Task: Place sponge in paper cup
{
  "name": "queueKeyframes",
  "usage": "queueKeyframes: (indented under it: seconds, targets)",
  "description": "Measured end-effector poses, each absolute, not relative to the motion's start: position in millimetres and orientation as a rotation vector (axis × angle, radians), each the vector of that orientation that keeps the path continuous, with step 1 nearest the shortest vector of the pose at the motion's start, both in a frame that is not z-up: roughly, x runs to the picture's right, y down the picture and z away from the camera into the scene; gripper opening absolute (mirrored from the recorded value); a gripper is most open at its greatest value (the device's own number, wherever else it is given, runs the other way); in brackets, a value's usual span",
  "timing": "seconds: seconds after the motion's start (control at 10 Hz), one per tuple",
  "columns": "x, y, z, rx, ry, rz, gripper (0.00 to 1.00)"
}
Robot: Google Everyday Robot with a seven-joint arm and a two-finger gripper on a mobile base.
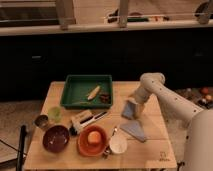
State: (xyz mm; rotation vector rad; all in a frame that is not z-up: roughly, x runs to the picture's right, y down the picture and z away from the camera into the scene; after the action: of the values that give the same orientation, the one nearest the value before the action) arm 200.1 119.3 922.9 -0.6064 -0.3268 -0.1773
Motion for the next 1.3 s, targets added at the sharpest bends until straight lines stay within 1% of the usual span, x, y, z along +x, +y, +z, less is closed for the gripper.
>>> queueKeyframes:
  seconds: [0.4,0.7,0.8,1.0,1.2,1.3]
  targets:
    - [188.5,122.1,915.6,-0.588,-0.376,-0.263,0.80]
    - [180.9,128.5,916.4,-0.622,-0.410,-0.339,0.79]
    - [177.1,129.8,917.5,-0.634,-0.423,-0.363,0.73]
    - [179.1,132.9,917.7,-0.648,-0.433,-0.375,0.55]
    - [181.6,133.6,917.1,-0.652,-0.454,-0.377,0.33]
    - [182.4,133.2,917.3,-0.649,-0.460,-0.377,0.23]
